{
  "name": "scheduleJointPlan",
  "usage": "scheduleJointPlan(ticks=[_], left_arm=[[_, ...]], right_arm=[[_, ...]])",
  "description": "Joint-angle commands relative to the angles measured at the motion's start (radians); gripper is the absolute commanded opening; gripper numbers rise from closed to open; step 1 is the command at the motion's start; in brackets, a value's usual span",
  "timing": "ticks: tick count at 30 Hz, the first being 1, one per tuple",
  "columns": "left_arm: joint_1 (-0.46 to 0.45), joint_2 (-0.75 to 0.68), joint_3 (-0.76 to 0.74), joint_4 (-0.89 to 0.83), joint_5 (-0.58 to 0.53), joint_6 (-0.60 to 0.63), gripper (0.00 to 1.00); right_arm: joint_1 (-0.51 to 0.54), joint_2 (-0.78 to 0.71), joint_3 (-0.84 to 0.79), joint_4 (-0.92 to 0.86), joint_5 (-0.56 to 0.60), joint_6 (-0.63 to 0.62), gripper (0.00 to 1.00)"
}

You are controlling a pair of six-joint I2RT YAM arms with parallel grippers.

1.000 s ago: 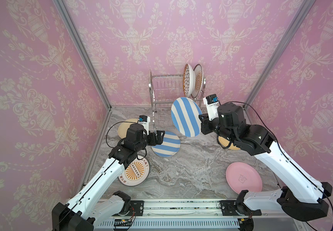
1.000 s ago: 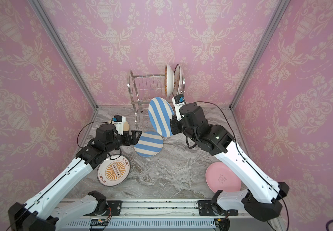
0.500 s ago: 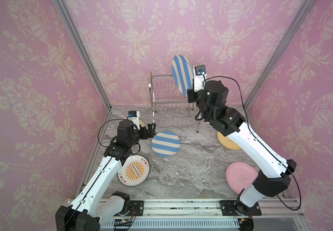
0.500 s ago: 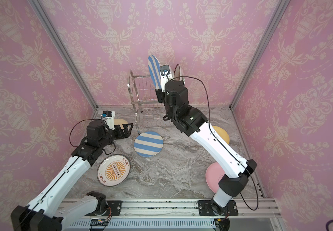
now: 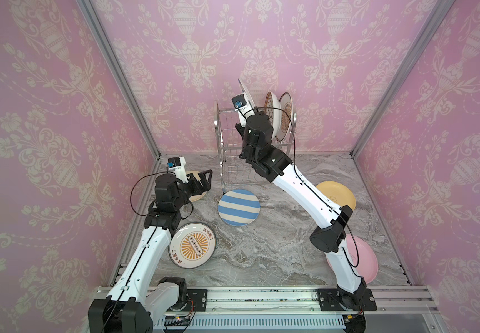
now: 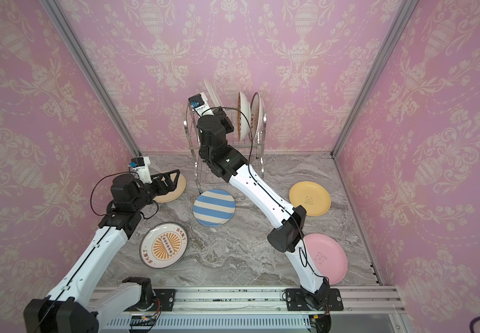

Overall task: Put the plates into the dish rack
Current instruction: 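Carry the upright striped plate with the right gripper up to the rack, then lower the striped plate into the rack slots beside the flower-pattern plate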

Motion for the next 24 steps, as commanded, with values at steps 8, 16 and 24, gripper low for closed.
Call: scheduleJointPlan(ticks=[8,16,24], left_arm=[[0.014,0.015,-0.031,0.06,0.074,-0.036,0.99],[0.014,0.017,-0.026,0.054,0.083,-0.04,0.99],[0.014,0.023,-0.028,0.052,0.082,-0.038,0.99]], right_arm=[[-0.053,-0.023,0.023,-0.033,0.044,0.152,0.0],[-0.098,-0.008,0.022,-0.126,-0.006,0.322,0.0],[-0.112,0.007,0.017,-0.167,-0.018,0.392,0.0]])
